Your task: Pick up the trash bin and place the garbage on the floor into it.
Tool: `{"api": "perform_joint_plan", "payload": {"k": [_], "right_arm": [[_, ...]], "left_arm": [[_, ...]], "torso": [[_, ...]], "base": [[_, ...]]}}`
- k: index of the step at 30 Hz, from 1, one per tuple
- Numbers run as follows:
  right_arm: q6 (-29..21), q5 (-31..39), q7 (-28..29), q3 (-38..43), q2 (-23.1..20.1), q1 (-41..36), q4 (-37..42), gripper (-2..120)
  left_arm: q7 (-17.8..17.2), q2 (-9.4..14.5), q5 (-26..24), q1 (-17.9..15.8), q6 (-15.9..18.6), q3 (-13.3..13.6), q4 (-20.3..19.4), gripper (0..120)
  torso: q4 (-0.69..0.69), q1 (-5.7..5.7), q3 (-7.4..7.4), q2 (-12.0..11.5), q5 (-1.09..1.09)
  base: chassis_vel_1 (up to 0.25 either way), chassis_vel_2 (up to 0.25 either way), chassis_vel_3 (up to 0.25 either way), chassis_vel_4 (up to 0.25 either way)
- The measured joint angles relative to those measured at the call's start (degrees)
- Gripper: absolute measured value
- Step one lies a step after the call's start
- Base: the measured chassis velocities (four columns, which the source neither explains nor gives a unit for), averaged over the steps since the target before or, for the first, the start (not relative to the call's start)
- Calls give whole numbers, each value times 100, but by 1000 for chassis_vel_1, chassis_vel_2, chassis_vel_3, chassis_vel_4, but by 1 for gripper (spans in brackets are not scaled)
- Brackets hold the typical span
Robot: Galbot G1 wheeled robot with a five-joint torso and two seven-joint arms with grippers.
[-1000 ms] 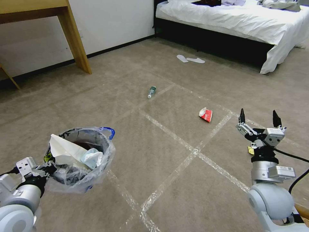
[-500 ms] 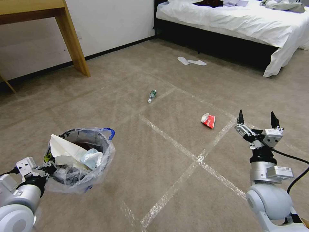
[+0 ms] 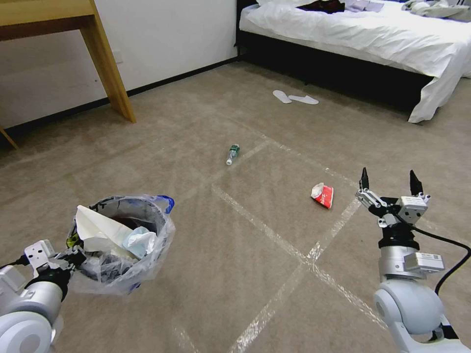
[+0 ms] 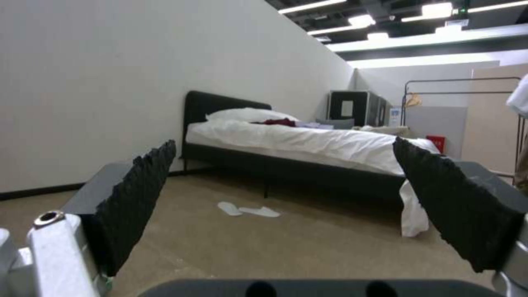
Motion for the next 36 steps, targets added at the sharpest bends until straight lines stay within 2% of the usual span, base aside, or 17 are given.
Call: {"api": "perform_joint_plan", "payload": {"k": [36], "right_arm": [[-43,-7,37,-93,31,75,-86,100]], "left_arm": [[4,31,4,19,-19,-22,13,0]], "torso": [[0,0,0,0,-1]], "base": [[-140,136,135,-134]]}}
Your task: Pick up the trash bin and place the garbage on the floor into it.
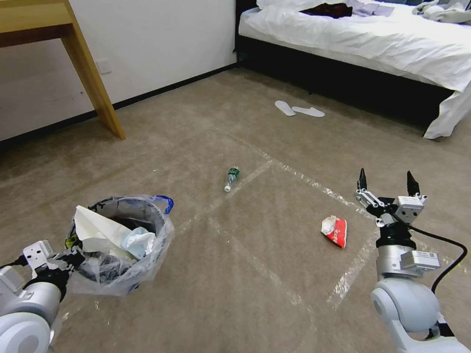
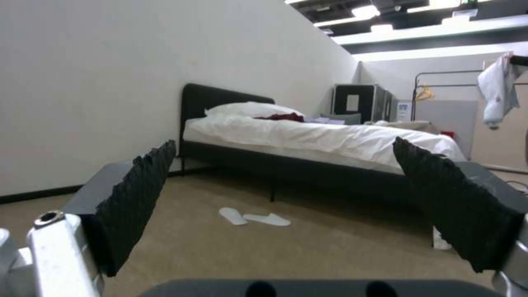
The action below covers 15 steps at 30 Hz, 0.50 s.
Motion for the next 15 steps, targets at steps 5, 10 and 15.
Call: {"api": "perform_joint_plan", "payload": {"k": [5,10,15], "right_arm": [[3,-7,7,-24,6,12,-24,100],[3,-9,11,-29,2,27,-45,100],[3,-10,13,-34,3,38,-58,100]], "left_arm": [[-1,1,3,-26,-2,9,30,0],[-1,2,2,-50,-3,21,46,0],[-1,1,2,-56,-3,24,54,0]], "torso": [[0,0,0,0,0],[0,0,0,0,0],[0,1,0,0,0]], "base": [[-137,134,139,-131],[-144,130,139,-132],[-119,152,126,-139]]}}
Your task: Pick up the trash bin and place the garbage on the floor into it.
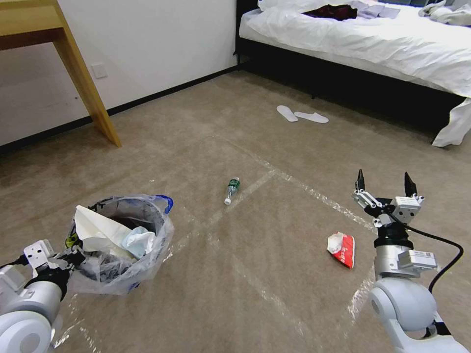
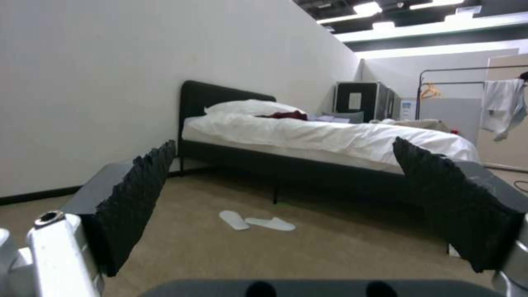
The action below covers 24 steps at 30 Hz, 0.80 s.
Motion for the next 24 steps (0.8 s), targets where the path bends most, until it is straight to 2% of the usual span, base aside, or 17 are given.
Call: {"api": "perform_joint_plan", "payload": {"k": [12,24], "right_arm": [[57,-11,98,-65,27,35,-68,100],[99,-20,93,-126,55,21,-106,100]], "left_arm": [[0,11,-4,-21,0,8,20,0],[0,-2,-10,-71,1,22,75,0]], "torso": [[0,0,0,0,0],[0,0,-1,0,0]], "base": [[-137,135,137,-133],[-12,17,20,-25]]}}
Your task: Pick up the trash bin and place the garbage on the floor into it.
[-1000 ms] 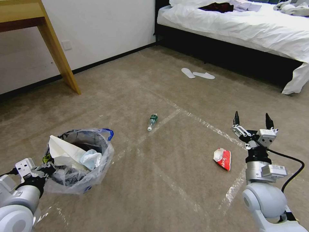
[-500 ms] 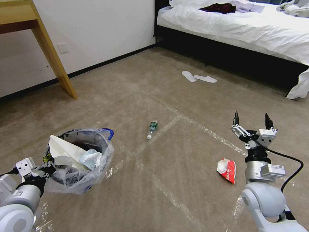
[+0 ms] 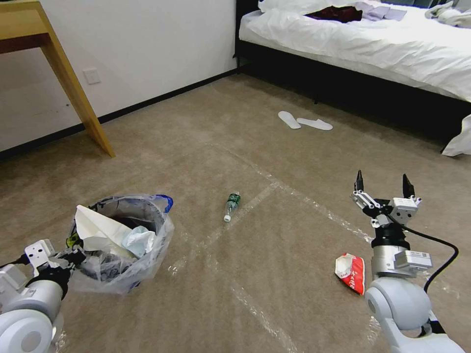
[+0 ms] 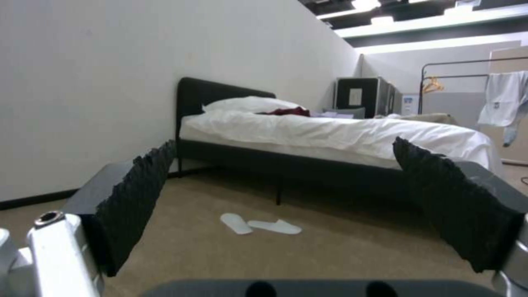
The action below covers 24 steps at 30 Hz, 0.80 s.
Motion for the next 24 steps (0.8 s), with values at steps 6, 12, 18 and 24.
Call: {"api": "perform_joint_plan", "payload": {"k": [6,12,18,24], "right_arm": [[5,15,-10,-6,-34,37,14,100],[-18,33,-11,-24,-49,69,4,100],[-44,92,-9,5,-133,137,-18,100],[-51,118,-10,57,-160,160,-39,100]], "left_arm": [[-5,15,-22,-25,12,3,1,0],[-10,26,-40,-27,12,-19,5,0],[-10,19,-39,-31,13,-24,30,0],[-11,18,-37,-38,13,-23,33,0]], "torso": [[-1,0,0,0,0],[-1,0,0,0,0],[-1,0,0,0,0],[0,0,0,0,0]], "base": [[0,0,0,0],[0,0,0,0],[0,0,0,0],[0,0,0,0]]}}
